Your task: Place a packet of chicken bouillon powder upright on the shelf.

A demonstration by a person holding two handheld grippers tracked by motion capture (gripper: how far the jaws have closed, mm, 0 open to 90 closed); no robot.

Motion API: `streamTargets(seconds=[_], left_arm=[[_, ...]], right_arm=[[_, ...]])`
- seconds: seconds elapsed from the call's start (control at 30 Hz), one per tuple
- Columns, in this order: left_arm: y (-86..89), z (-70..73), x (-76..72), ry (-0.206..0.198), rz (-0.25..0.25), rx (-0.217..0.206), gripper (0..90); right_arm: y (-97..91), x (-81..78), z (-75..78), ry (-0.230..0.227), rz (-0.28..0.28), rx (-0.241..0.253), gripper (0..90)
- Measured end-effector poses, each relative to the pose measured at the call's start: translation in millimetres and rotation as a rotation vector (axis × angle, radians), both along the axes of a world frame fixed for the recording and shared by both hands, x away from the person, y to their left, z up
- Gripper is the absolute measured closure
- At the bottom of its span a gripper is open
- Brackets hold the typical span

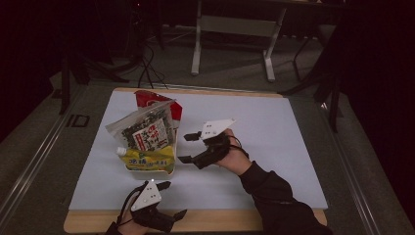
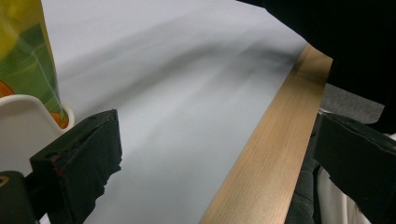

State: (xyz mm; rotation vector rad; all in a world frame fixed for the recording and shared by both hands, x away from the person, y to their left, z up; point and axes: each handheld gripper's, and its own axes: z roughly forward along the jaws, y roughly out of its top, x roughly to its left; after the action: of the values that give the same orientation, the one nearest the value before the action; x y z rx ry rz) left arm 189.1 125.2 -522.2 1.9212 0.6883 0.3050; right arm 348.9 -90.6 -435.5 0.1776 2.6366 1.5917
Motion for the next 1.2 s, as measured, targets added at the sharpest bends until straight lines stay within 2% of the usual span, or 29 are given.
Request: streamTargets(seconds=[0.27, 0.5, 0.67, 1.2], left_arm=[[-0.4, -0.6, 0.1, 0.002, 0.0, 0.001, 2.7], [-0.8, -0.8, 0.2, 0.002, -0.001, 0.0, 2.7], [-0.9, -0.9, 0.4, 0.002, -0.001, 0.001, 2.7], [-1.0, -0.6, -0.1, 0.001, -0.005, 0.004, 2.7]], right_arm=[[-35.5, -0.7, -3.0, 0.015, -0.067, 0.03, 17.9], [-53.1, -3.2, -8.0, 0.018, -0.104, 0.021, 16.5], [-72.5, -6.2, -20.6, 0.045, -0.138, 0.008, 15.4], [-106.4, -15.8, -49.4, 0.086, -0.202, 0.001, 14.3]])
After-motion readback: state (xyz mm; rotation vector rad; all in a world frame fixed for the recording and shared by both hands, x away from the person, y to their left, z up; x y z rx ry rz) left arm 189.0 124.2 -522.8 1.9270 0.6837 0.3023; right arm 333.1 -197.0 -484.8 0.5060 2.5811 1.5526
